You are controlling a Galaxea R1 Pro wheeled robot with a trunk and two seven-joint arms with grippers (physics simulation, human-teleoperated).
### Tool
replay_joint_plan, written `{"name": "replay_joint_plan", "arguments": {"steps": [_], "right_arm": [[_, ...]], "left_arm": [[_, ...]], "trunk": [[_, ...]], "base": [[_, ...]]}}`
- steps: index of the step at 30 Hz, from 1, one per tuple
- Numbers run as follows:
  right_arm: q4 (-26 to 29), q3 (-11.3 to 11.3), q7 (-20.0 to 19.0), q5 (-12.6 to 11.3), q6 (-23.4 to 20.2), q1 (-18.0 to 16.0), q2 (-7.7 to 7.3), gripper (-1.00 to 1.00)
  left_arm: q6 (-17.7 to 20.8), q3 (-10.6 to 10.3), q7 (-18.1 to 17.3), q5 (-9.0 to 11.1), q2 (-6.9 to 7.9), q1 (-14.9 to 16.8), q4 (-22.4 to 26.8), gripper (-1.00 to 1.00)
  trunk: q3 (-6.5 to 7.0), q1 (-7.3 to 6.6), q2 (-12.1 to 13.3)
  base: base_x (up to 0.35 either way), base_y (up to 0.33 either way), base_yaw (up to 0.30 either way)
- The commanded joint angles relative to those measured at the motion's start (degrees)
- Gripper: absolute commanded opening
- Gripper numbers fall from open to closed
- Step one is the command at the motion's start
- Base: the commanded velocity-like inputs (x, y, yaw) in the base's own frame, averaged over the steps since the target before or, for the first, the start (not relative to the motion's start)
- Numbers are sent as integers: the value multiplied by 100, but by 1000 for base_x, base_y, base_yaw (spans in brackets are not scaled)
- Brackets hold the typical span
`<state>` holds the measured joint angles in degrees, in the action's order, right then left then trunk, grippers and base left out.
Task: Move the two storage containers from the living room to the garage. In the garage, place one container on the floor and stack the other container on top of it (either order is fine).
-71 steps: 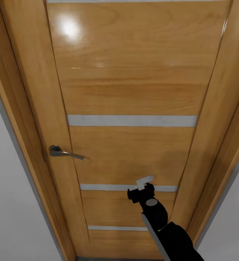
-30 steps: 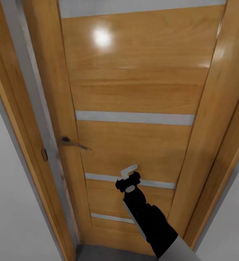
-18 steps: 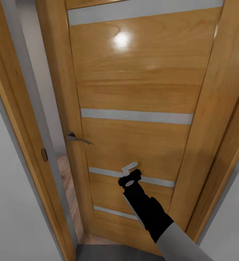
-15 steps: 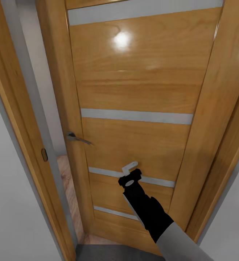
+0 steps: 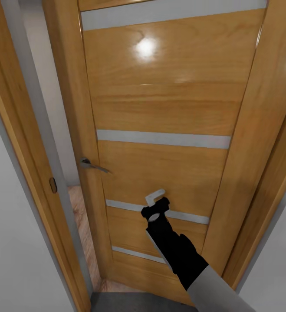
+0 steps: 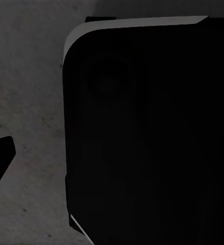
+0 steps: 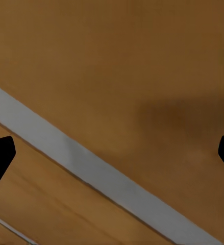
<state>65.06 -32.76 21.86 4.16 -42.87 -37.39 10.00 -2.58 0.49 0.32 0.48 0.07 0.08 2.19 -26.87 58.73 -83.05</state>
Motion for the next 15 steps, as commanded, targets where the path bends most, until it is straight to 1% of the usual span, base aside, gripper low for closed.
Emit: {"name": "replay_joint_plan", "arguments": {"steps": [1, 2, 6, 7, 9, 10, 12, 13, 15], "right_arm": [[14, -114, 67, 46, -51, -5, 0, 100], [43, -203, 127, 48, -53, -5, 0, 100], [241, -287, 214, 29, -78, -63, 0, 100], [270, -296, 225, -8, -128, -216, 0, 100], [258, -298, 228, -45, -169, -399, 0, 100], [210, -301, 229, -81, -191, -557, 0, 100], [114, -305, 230, -108, -204, -726, 0, 100], [-67, -303, 231, -121, -192, -895, 0, 100], [-303, -302, 231, -136, -163, -1064, 0, 100]], "left_arm": [[-14, 3, 3, 4, 1, 1, 1, 100], [-14, 3, 3, 4, 1, 1, 1, 100], [-14, 3, 3, 3, 2, 1, 1, 100], [-14, 3, 3, 4, 0, 1, 1, 100], [-14, 3, 3, 2, 1, 1, 3, 100], [-14, 3, 3, 3, 1, 1, 2, 100], [-14, 3, 5, 3, 2, 1, 1, 100], [-14, 3, 6, 4, -7, 1, 1, 100], [-14, 3, 6, 4, -5, 1, 1, 100]], "trunk": [[-6, 0, -3], [-6, 0, -3], [-6, 0, -3], [-6, 0, -3], [-6, 0, -3], [-6, 0, -3], [-6, 0, -3], [-6, 0, -3], [-6, 0, -3]], "base": [[0, 0, 0], [0, 0, 0], [0, 0, 0], [0, 0, 0], [0, 0, 0], [0, 0, 0], [0, 0, 0], [0, 0, 0], [0, 0, 0]]}}
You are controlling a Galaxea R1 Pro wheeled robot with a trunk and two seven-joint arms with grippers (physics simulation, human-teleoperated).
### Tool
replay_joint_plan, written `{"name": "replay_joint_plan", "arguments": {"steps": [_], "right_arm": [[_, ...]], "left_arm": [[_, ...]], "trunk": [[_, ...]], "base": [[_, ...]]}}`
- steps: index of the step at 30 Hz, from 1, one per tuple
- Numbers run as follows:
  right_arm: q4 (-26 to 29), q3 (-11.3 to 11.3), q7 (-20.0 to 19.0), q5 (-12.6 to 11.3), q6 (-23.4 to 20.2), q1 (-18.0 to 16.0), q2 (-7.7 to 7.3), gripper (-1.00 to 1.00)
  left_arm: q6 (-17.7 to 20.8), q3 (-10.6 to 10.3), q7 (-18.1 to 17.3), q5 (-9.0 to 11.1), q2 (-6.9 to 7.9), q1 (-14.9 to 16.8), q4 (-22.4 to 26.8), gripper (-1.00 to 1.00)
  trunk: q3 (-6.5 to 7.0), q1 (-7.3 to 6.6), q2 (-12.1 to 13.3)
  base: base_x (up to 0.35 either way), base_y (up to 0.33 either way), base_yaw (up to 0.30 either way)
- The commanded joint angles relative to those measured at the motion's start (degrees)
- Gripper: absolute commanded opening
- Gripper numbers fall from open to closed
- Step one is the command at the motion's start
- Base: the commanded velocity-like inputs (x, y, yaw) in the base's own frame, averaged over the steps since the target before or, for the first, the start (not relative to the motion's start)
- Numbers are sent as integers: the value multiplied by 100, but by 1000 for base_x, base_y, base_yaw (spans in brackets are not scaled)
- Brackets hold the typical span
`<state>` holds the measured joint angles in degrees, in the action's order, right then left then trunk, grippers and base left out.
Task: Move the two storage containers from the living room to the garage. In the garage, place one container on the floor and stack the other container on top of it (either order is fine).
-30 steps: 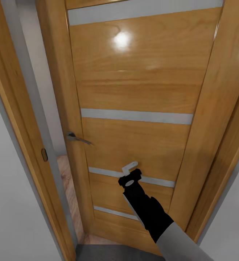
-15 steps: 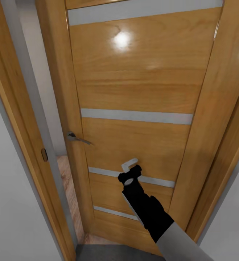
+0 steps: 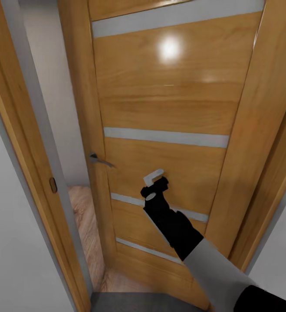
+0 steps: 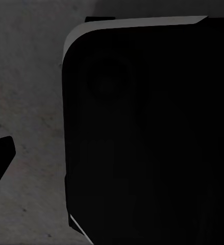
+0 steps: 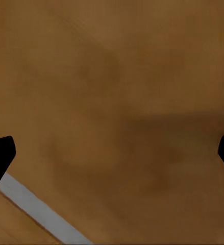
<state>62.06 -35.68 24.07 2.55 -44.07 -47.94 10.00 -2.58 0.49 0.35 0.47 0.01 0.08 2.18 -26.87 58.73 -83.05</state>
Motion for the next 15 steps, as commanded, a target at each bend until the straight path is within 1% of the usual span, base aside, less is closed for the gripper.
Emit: {"name": "replay_joint_plan", "arguments": {"steps": [1, 3, 4, 5, 7, 10, 15], "right_arm": [[-167, -10, 10, -19, -24, -117, 0, 100], [-388, -10, 11, -136, 12, -263, 0, 100], [-651, -10, 16, -286, 55, -427, 0, 100], [-863, -10, 17, -348, 77, -531, 0, 100], [-1129, -10, 18, -395, 121, -654, 0, 100], [-1369, -10, 19, -419, 223, -764, 0, 100], [-1521, -11, 27, -427, 281, -824, 0, 100]], "left_arm": [[-14, 3, 6, 3, 0, 1, 1, 100], [-14, 3, 7, 3, 1, 1, 1, 100], [-14, 3, 7, 4, 3, 1, 2, 100], [-14, 3, 4, 2, -4, 1, 2, 100], [-14, 3, 2, -1, -8, 1, 2, 100], [-14, 3, 1, -3, -6, 1, 2, 100], [-14, 3, 1, -3, -6, 1, 4, 100]], "trunk": [[-6, 0, -3], [-6, 0, -3], [-6, 0, -3], [-6, 0, -3], [-6, 0, -3], [-6, 0, -3], [-6, 0, -3]], "base": [[0, 0, 0], [0, 0, 0], [0, 0, 0], [0, 0, 0], [0, 0, 0], [0, 0, 0], [0, 0, 0]]}}
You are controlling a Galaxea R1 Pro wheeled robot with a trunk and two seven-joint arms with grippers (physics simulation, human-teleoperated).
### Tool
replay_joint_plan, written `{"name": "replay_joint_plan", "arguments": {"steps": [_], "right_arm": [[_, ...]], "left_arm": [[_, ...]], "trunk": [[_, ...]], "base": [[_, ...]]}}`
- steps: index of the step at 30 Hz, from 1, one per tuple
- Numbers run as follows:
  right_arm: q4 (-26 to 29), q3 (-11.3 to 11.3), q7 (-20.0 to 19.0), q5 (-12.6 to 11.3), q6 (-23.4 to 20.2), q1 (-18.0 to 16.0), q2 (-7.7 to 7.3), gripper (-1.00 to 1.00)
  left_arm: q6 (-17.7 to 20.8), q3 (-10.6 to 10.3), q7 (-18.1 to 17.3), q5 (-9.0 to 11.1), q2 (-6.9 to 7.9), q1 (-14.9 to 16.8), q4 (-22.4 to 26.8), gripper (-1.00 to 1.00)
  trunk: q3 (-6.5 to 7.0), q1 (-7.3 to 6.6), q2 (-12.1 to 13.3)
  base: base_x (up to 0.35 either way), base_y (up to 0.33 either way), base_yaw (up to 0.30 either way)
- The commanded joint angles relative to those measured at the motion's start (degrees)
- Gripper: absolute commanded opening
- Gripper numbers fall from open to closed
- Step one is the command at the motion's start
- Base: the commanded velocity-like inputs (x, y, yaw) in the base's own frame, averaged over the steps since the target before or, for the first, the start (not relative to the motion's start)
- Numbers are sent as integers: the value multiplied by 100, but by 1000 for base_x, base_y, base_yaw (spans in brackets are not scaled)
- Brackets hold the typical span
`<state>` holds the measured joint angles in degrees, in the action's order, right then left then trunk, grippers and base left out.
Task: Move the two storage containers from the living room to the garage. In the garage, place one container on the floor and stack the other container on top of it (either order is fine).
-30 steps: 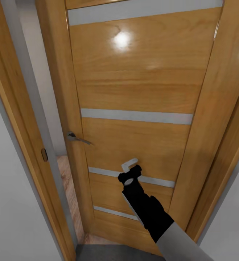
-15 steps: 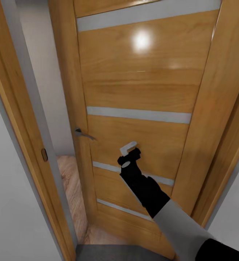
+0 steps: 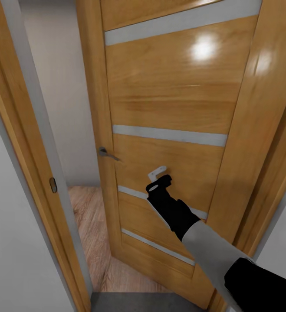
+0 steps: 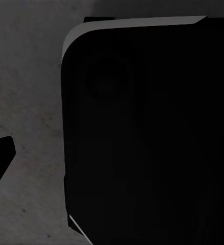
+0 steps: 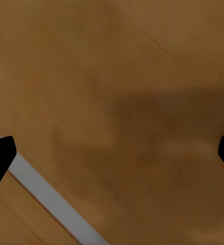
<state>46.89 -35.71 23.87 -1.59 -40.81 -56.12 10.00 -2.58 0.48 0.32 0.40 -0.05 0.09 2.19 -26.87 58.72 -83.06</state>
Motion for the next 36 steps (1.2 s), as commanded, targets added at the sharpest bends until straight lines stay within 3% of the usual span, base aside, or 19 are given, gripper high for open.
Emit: {"name": "replay_joint_plan", "arguments": {"steps": [1, 8, 16, 23, 36], "right_arm": [[-7, -7, 47, -12, -44, -7, 0, 100], [107, -6, 47, 4, -77, -12, 0, 100], [708, 2, 7, -23, -227, -13, 0, 100], [768, 2, -15, -25, -468, -13, 0, 100], [773, 3, -24, -29, -482, -12, 0, 100]], "left_arm": [[-14, 5, 3, 4, -1, 0, 4, 100], [-14, 3, 3, 3, 4, 0, 1, 100], [-14, -3, 3, 2, 3, 0, 2, 100], [-14, -4, 3, 4, 5, 0, 1, 100], [-14, -4, 9, 4, 13, 0, 1, 100]], "trunk": [[-6, 0, -2], [-6, 0, -2], [-6, 0, -2], [-6, 0, -2], [-6, 0, -2]], "base": [[0, 0, 0], [0, 0, 0], [0, 0, 0], [0, 0, 0], [0, 0, 0]]}}
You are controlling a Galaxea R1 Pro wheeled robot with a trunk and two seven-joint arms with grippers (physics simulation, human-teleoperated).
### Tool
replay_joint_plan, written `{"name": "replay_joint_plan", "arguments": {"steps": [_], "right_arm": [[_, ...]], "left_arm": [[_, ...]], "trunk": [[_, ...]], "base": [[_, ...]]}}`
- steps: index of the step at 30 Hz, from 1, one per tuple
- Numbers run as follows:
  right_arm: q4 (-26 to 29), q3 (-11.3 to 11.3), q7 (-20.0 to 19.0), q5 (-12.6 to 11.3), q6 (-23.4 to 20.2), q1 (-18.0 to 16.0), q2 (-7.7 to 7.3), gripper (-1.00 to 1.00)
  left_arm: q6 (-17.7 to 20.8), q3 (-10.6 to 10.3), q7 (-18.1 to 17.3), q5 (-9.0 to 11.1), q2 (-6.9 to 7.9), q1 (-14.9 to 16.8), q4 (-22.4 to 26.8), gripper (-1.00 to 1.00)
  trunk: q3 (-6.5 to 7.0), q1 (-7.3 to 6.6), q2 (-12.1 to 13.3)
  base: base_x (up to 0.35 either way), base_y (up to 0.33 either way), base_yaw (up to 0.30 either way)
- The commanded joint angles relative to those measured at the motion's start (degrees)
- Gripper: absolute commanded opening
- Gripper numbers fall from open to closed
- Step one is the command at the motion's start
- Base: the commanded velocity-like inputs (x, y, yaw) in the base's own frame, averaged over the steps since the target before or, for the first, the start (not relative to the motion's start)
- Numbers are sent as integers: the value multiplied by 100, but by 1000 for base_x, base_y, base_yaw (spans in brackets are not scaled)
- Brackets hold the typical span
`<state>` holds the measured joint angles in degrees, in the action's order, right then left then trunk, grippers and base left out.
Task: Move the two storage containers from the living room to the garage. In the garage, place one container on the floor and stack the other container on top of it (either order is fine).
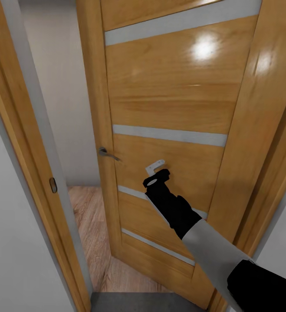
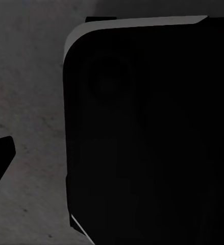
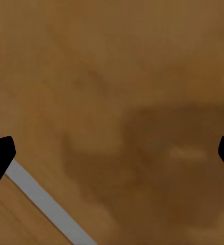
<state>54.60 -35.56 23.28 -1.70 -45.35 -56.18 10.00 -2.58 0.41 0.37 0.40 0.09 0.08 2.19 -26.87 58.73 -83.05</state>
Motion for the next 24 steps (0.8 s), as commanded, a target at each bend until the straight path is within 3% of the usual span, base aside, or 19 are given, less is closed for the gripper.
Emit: {"name": "replay_joint_plan", "arguments": {"steps": [1, 7, 14, 20, 24], "right_arm": [[0, -12, 32, -21, -27, -5, 0, 100], [-2, -18, 37, -221, -25, -5, 0, 100], [1, -37, 48, -245, 12, 0, 0, 100], [7, -362, 42, -245, 40, -6, 0, 100], [-41, -420, 53, -252, 76, -7, 0, 100]], "left_arm": [[-15, 3, 5, 4, 0, 1, 1, 100], [-15, 3, 0, 4, -2, 1, 1, 100], [-13, -6, -27, -4, 0, 1, 1, 100], [-12, -6, -29, -5, 0, 1, 1, 100], [-14, -6, -29, -5, 0, 1, 1, 100]], "trunk": [[-6, 0, -3], [-6, 0, -3], [-6, 0, -3], [-6, 0, -3], [-6, 0, -3]], "base": [[0, 0, 0], [19, 0, 0], [270, 0, 0], [312, 0, 0], [114, 0, 0]]}}
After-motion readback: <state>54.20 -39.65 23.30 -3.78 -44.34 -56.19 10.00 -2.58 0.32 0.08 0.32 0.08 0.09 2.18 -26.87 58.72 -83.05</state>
